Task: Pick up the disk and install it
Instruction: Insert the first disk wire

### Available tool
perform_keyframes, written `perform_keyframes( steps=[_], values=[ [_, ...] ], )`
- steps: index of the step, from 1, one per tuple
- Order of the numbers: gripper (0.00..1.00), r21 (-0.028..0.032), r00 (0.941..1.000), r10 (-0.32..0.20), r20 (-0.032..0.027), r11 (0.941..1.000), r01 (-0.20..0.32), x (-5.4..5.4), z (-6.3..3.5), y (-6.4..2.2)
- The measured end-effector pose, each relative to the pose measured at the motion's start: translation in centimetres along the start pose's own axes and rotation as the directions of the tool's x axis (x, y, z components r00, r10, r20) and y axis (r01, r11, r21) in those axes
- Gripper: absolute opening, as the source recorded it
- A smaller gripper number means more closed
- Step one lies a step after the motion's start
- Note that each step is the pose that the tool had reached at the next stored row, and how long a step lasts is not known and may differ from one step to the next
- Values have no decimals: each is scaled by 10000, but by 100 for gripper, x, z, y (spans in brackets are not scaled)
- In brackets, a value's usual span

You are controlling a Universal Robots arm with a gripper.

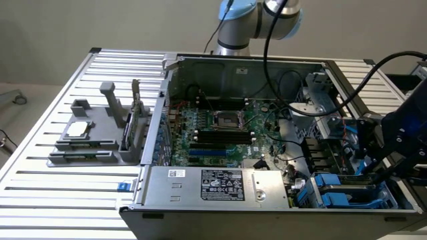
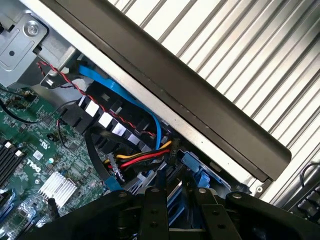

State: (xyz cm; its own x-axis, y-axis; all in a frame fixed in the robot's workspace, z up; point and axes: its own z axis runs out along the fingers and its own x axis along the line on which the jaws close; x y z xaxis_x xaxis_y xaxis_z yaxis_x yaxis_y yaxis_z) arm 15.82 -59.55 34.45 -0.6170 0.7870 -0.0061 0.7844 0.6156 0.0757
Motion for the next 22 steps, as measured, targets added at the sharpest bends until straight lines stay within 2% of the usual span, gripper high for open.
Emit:
perform_keyframes(
  steps=[12, 22],
  values=[
    [27, -23, 9985, 549, -14, 9985, -549, 10, 19, 18],
    [27, -106, 9963, 848, -120, 9963, -849, 12, 37, 48]
  ],
)
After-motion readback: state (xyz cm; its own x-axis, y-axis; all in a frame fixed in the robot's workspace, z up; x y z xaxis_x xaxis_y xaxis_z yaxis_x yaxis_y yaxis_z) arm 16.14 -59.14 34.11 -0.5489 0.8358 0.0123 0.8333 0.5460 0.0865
